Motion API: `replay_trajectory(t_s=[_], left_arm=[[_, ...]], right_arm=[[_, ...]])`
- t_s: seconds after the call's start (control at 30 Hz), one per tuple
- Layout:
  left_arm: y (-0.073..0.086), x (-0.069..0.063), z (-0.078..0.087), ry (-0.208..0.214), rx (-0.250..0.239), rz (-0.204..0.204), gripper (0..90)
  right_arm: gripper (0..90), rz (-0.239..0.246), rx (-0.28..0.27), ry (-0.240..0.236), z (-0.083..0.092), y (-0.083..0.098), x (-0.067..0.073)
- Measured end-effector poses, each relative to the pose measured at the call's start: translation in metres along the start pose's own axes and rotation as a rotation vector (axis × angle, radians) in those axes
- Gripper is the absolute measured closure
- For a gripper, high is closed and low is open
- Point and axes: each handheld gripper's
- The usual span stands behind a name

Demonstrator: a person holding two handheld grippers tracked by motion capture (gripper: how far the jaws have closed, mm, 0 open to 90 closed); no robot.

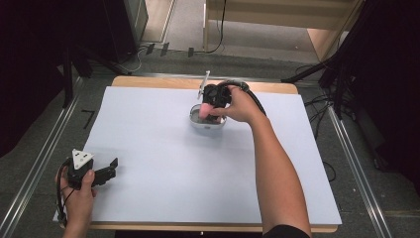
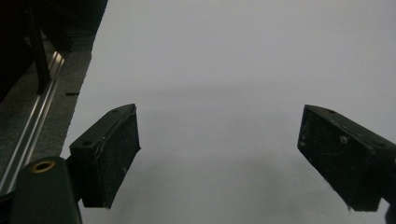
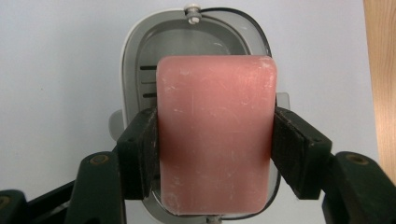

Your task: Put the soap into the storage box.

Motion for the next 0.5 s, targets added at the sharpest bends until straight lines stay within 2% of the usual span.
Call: replay_trajectory(t_s=[0.07, 0.23, 0.3, 0.4, 0.5], left_arm=[[0.0, 0.0, 0.0, 0.0, 0.0, 0.0, 13.6], [0.0, 0.0, 0.0, 0.0, 0.0, 0.001, 13.6], [0.0, 0.0, 0.0, 0.001, 0.0, 0.0, 13.6], [0.0, 0.001, 0.0, 0.002, -0.001, 0.002, 13.6], [0.0, 0.001, 0.0, 0.003, -0.002, 0.001, 13.6]], right_arm=[[38.5, 0.006, -0.015, -0.006, 0.0, -0.001, 0.0], [38.0, 0.003, -0.009, -0.009, -0.002, -0.002, 0.002], [32.2, -0.022, -0.038, -0.02, 0.001, -0.003, 0.001], [31.7, -0.048, -0.062, 0.007, 0.008, -0.002, 0.0], [31.8, -0.072, -0.056, 0.032, 0.012, 0.001, 0.001]])
Point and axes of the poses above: each handheld gripper's, and its own axes: z roughly backward along the jaws, y roughly out of its underside, x roughly to its left, and after that the axes turned 4 degrees about y, right-handed
